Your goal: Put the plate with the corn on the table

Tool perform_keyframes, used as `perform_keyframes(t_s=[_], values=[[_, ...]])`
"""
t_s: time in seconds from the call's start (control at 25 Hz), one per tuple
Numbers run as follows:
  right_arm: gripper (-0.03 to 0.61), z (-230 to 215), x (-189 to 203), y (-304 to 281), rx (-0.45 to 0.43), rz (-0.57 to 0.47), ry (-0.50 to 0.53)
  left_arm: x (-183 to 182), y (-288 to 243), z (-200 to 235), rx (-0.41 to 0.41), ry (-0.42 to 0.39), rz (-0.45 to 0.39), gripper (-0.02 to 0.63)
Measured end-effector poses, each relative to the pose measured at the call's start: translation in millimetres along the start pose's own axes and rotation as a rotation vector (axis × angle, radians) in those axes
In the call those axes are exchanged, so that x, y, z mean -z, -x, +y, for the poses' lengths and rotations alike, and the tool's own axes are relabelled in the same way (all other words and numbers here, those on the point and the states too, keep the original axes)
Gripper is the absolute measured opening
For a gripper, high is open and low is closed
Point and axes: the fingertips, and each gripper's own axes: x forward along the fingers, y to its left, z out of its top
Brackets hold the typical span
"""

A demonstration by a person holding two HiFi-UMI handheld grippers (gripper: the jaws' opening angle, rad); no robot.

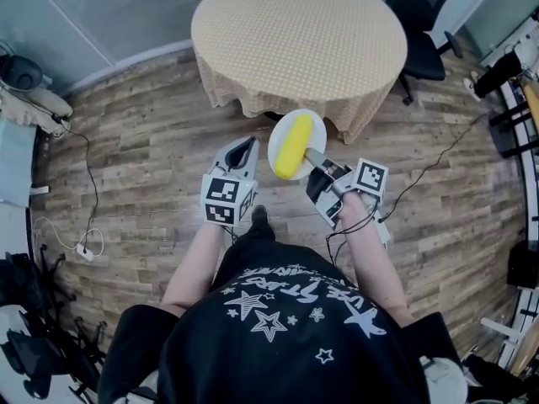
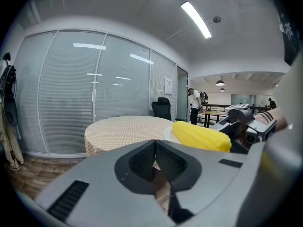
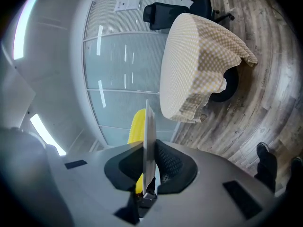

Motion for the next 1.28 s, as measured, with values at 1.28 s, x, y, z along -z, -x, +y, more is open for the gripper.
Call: perform_keyframes(t_s=[1.28], values=[[0.048, 1.5, -86.1, -102.2, 0.023, -0.146, -0.033, -24.4, -88.2, 120.0, 0.070, 0.001, 0.014, 0.008]])
